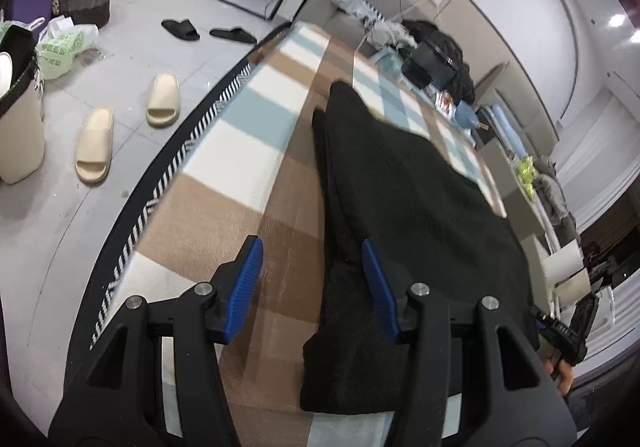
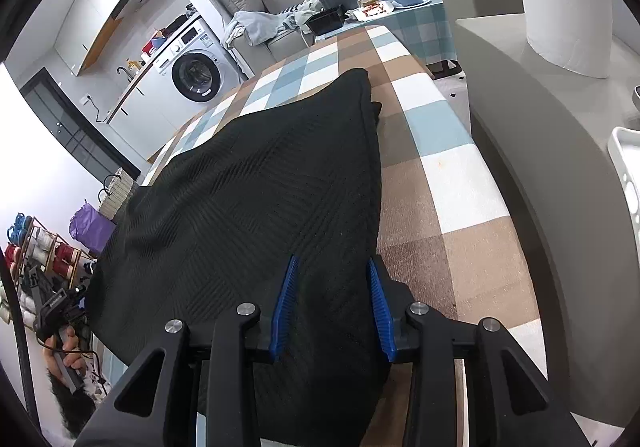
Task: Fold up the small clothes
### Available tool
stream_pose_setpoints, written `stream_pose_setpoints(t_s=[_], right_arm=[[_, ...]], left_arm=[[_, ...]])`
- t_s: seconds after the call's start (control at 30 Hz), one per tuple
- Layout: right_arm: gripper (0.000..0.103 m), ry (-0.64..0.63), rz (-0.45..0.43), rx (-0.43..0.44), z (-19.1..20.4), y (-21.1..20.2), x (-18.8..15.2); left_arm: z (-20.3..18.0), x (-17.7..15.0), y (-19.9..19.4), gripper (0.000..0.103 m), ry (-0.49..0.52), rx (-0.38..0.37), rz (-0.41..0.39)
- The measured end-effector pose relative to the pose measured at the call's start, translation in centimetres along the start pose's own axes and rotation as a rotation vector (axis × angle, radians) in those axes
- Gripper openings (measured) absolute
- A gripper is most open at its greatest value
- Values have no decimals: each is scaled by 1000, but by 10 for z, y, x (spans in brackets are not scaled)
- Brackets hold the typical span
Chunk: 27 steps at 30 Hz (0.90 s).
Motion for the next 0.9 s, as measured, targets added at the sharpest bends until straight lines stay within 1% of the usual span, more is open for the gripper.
stream_pose_setpoints(t_s=[0.1,0.23,0.27,0.3,0.37,0.4,0.47,0.5,0.53,0.57,0.6,0.67,0.7,0.8,0.83,0.9], right_arm=[[37,7,1,2,-1,0,0],[37,0,3,3,1,3,2],[36,-2,3,4,1,3,2],[37,-5,3,8,2,3,2],[36,-4,4,7,2,4,2],[36,-1,3,8,1,4,2],[36,13,-8,7,-1,3,4],[36,22,-16,8,-2,3,5],[36,28,-21,10,-3,4,5],[33,29,-24,9,-3,4,6],[24,20,-22,9,-1,6,7],[11,-53,-16,-22,10,7,8],[8,-86,-33,-29,16,4,9],[7,-140,-116,-45,30,-17,9],[7,-140,-125,-41,31,-22,8],[7,-146,-101,-59,31,-19,9]], left_arm=[[-4,3,-4,48,7,-33,10],[-22,0,0,48,86,-21,17],[-25,-1,5,48,107,-2,17],[-26,-1,13,48,118,36,28],[-25,-3,27,48,116,70,53],[-24,-3,36,46,118,80,64],[-22,-4,46,31,114,90,55],[-21,-4,49,16,104,79,53],[-21,-4,52,7,95,58,60],[-20,-4,53,6,86,47,53],[-21,-5,51,5,84,39,36],[-23,-6,48,3,93,29,19],[-23,-6,43,3,97,23,14],[-24,-10,22,3,111,16,-4],[-23,-12,17,3,119,21,-4],[-17,-14,19,3,121,44,15]])
Point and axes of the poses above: each gripper's, at about its wrist camera, not at the fingertips, and y roughly the way its jaws point, z to its left, x to its top, the point moved 2 cm from there along y, roughly the way its jaws point, and after that the axes turned 11 degrees about -y, right-handed, at the moved point
